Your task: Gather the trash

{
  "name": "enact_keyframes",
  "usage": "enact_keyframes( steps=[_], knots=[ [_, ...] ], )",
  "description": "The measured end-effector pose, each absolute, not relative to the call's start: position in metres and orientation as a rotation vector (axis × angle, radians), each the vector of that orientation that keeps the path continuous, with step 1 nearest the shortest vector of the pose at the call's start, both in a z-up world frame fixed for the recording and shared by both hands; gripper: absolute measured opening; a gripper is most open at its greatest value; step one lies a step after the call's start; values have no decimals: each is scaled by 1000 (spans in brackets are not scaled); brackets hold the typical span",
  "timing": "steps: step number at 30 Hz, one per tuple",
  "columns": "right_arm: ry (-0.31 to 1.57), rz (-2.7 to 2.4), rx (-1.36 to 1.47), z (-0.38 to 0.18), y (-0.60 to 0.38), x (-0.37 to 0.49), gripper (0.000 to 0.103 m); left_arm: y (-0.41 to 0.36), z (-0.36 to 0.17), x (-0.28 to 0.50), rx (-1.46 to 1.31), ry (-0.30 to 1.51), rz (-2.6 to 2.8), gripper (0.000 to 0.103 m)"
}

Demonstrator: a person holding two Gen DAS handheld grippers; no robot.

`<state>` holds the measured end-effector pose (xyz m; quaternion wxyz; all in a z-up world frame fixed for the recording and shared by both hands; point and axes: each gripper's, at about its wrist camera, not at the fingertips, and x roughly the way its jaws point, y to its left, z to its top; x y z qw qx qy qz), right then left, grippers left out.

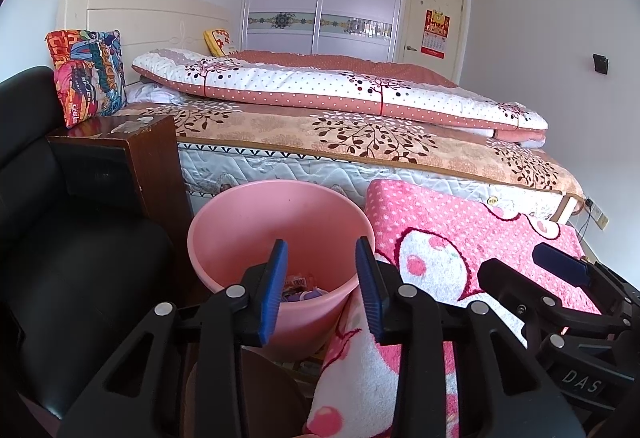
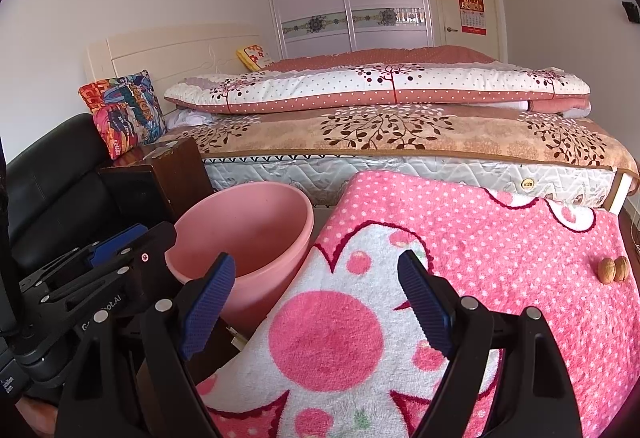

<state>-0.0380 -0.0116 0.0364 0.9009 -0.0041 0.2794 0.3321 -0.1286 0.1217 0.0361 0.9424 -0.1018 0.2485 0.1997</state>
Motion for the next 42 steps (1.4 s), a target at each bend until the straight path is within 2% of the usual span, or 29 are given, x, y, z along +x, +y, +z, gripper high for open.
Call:
enact_keyframes(
  steps=[42],
  knots=[
    [601,700,-11,27,-11,-35,82,120,32,-124,-186,525,407,36]
  ],
)
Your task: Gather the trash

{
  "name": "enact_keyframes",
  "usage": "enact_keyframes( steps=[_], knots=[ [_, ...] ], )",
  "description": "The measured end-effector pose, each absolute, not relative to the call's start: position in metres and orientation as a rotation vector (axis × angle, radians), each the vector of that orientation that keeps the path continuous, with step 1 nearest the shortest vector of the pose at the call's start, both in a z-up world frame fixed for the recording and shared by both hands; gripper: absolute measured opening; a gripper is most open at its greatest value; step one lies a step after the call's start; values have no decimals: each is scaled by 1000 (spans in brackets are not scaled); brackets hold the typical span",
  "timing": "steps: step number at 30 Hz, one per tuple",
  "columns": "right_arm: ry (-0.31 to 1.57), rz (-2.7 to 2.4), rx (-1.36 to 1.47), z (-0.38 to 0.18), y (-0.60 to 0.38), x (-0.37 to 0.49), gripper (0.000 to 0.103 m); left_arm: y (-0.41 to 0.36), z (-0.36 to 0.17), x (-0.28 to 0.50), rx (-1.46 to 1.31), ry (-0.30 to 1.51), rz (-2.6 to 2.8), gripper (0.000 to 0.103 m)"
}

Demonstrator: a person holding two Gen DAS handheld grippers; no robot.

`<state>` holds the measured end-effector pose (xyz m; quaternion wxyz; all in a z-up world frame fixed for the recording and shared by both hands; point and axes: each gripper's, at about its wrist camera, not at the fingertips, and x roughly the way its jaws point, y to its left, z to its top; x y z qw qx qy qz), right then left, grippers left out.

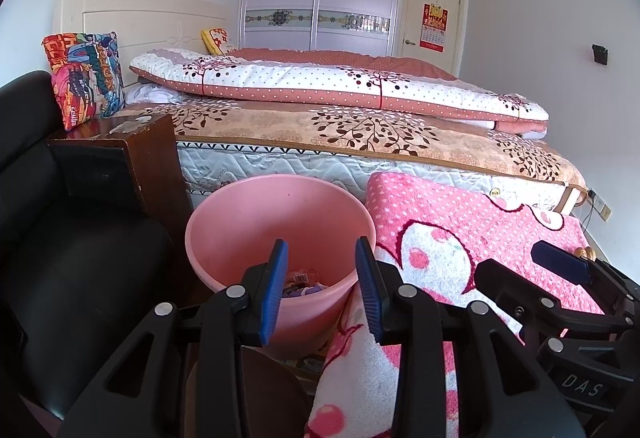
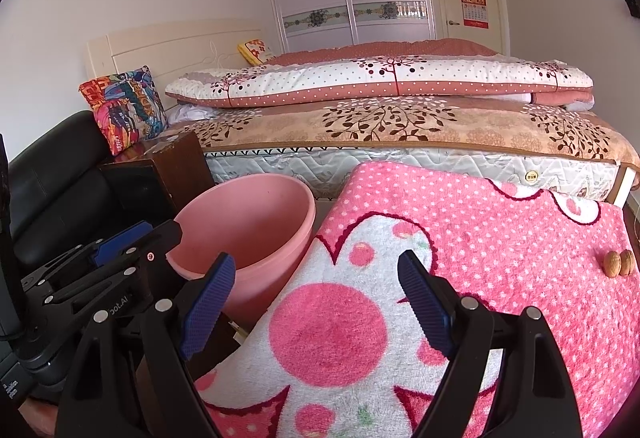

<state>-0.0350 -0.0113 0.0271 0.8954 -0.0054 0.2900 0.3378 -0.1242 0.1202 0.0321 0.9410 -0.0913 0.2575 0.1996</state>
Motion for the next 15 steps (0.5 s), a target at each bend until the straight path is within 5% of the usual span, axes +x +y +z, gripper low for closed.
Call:
enact_keyframes(
  steps=[15],
  knots=[
    [604,700,-12,26,-11,-35,82,120,32,-123,-186,528,407,36]
  ],
)
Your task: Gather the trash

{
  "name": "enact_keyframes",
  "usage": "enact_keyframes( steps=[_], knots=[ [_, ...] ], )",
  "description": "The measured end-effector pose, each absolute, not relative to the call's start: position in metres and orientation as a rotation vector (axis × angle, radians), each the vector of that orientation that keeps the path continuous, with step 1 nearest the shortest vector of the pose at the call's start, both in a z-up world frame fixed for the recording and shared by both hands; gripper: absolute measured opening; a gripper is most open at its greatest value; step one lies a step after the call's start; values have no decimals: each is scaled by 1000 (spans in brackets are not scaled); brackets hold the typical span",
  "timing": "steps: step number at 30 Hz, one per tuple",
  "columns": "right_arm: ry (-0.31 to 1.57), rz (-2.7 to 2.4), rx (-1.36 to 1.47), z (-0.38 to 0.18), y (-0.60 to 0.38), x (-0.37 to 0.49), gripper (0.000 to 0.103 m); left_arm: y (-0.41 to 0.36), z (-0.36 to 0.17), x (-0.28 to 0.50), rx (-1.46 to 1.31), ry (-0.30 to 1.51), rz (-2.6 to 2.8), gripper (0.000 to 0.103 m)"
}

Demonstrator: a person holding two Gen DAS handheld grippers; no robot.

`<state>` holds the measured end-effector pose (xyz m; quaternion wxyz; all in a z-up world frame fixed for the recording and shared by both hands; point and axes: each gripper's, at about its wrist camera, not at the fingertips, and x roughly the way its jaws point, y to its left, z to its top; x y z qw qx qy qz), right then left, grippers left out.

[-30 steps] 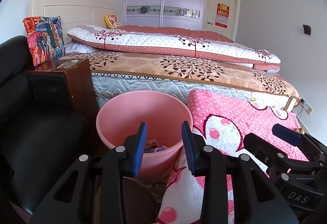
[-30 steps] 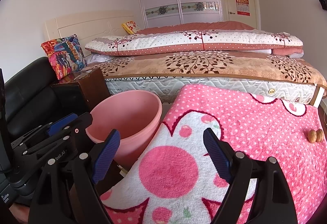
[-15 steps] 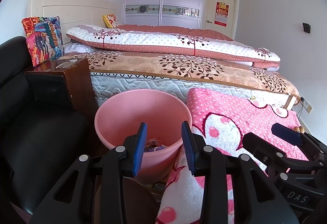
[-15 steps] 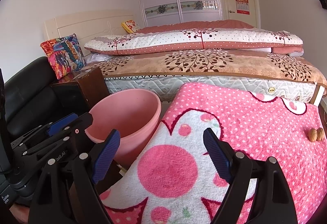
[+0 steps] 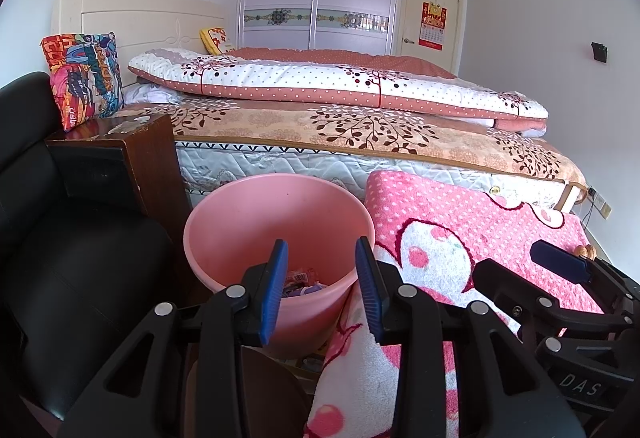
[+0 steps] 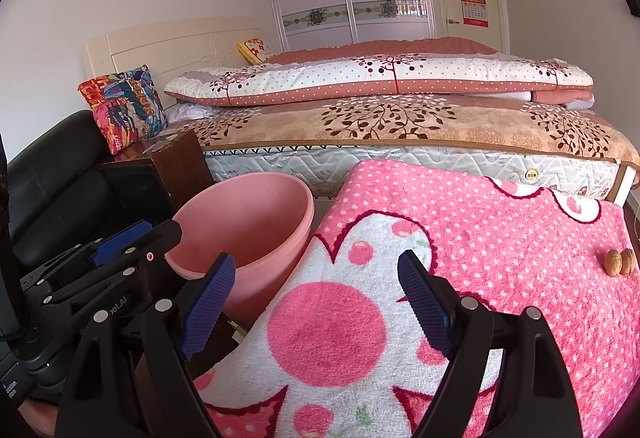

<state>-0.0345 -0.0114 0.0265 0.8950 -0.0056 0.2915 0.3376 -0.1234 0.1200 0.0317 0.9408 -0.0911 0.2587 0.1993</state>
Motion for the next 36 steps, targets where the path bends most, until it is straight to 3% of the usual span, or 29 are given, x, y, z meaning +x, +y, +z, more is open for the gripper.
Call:
enact_keyframes(
  steps=[36],
  knots=[
    [641,693,2,17,-11,-24,82,115,24,-114,-153,549,400,36]
  ],
)
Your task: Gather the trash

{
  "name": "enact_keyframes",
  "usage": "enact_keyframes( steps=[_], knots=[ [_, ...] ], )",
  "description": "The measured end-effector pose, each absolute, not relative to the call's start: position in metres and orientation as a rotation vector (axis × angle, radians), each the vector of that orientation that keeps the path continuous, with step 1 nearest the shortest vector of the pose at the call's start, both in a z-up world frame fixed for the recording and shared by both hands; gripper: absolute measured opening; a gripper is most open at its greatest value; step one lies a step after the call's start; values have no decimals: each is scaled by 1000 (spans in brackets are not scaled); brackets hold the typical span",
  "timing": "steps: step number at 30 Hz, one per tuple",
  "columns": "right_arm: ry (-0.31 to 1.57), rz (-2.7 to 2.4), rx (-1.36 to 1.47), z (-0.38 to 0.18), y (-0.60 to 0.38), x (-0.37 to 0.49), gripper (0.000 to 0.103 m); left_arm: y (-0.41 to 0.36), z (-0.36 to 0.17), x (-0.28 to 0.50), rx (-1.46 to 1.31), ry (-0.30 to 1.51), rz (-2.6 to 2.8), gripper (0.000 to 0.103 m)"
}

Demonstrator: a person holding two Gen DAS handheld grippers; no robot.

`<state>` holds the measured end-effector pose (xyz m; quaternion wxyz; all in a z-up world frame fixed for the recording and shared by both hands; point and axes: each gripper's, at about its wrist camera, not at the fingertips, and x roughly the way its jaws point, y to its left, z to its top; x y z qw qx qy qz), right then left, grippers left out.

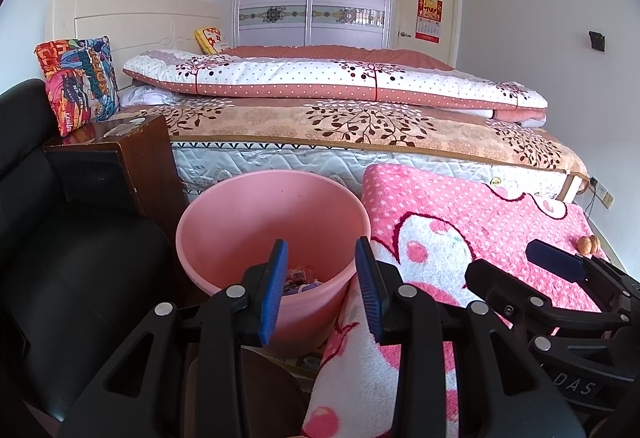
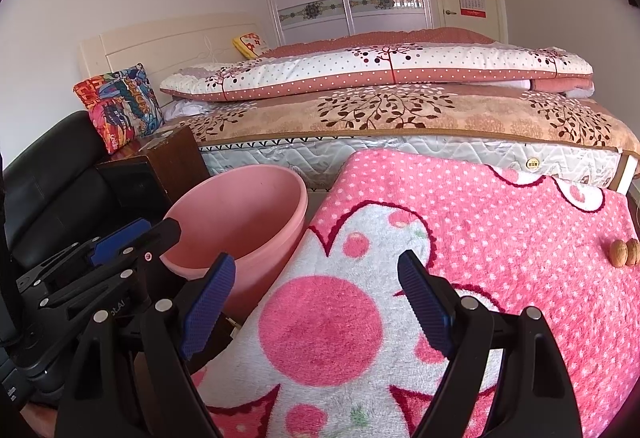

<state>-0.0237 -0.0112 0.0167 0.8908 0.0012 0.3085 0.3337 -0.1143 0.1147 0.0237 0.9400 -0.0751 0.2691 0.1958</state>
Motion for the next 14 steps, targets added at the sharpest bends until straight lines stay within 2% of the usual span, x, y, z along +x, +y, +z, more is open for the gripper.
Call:
enact_keyframes(
  steps=[14],
  knots=[
    [664,684,18,11,-14,-17,82,110,19,-107,-127,567,414,36]
  ],
)
